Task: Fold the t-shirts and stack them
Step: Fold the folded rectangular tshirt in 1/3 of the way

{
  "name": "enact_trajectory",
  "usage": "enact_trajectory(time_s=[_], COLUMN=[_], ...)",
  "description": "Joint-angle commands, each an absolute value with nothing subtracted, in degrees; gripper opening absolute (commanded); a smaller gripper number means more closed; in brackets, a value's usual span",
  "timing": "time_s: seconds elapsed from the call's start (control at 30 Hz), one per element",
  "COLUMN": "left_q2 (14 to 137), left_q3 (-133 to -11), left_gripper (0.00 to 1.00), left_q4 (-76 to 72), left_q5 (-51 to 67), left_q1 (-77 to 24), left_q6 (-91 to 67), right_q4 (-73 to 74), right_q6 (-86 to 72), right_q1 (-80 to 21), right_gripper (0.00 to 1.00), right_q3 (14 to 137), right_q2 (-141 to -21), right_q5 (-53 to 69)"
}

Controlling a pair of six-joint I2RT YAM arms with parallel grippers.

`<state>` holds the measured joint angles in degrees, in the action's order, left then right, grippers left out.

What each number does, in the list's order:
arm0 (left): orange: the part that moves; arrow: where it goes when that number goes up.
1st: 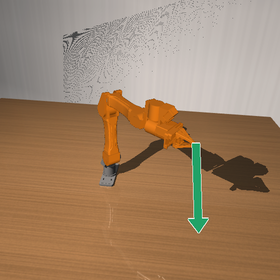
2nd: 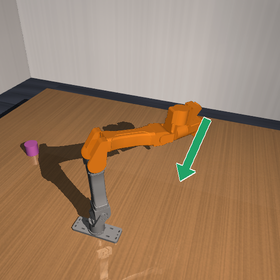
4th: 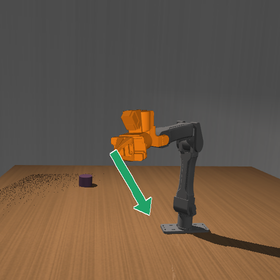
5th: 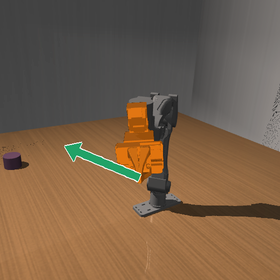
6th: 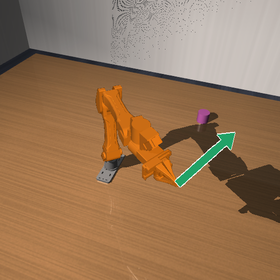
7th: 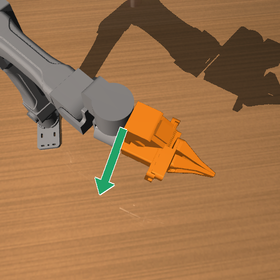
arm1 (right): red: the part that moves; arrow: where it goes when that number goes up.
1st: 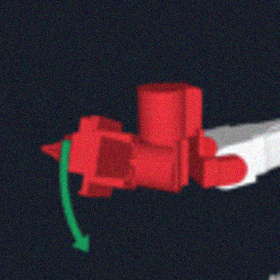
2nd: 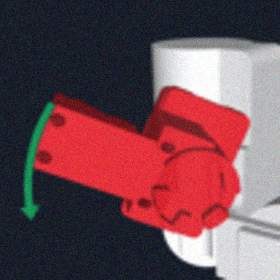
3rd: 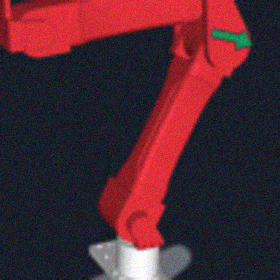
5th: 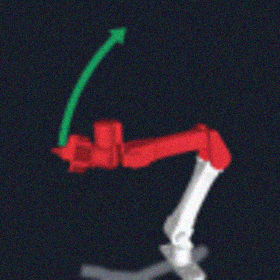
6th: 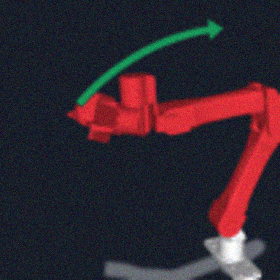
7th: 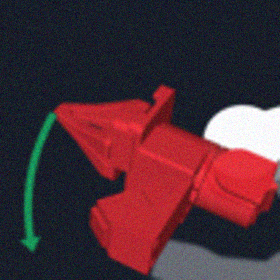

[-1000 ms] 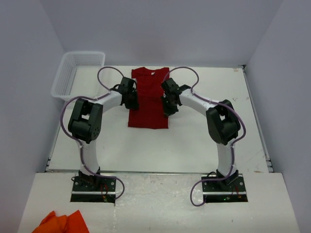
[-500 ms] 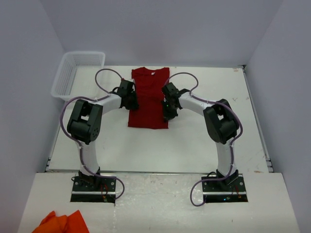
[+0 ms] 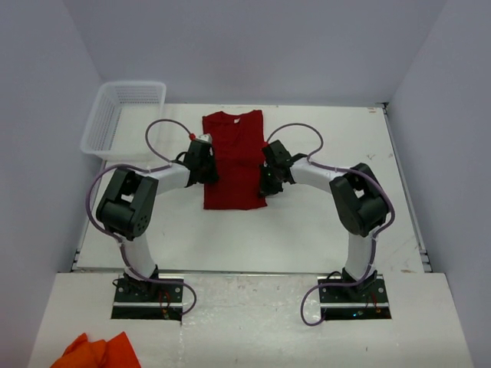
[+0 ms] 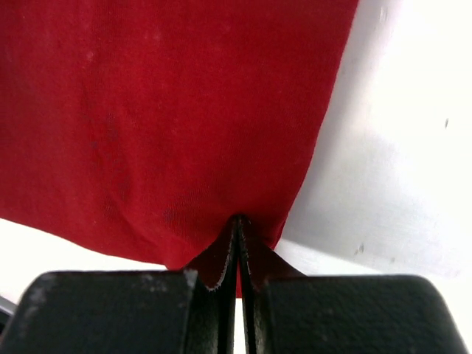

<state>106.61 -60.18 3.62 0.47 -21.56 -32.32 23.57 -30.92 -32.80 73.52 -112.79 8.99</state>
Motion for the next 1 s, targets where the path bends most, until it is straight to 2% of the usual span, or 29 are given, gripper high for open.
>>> enact_trajectory(time_s=[0.0,0.33,0.97], left_q2=[105.7,97.4,83.8], left_q3=[-54.6,-44.3,-31.1], left_gripper=[0.0,0.0,0.0], left_q4=[11.5,9.3,7.6], left_q5=[-1.3,-1.6,-2.5], left_q1=[-23.6,-25.0,-28.2], left_q6=[-33.0,-34.2,-36.9], right_q4=[26.4,21.1,14.9], right_q6=[-32.6,-38.0,-51.1], right_q1=[-34.7,-38.7,-45.8], right_gripper=[0.0,0.0,0.0], right_q3=[66.4,51.9,31.7], right_q2=[-112.9,-103.7,-88.3], right_q5=[7.5,6.3,2.5])
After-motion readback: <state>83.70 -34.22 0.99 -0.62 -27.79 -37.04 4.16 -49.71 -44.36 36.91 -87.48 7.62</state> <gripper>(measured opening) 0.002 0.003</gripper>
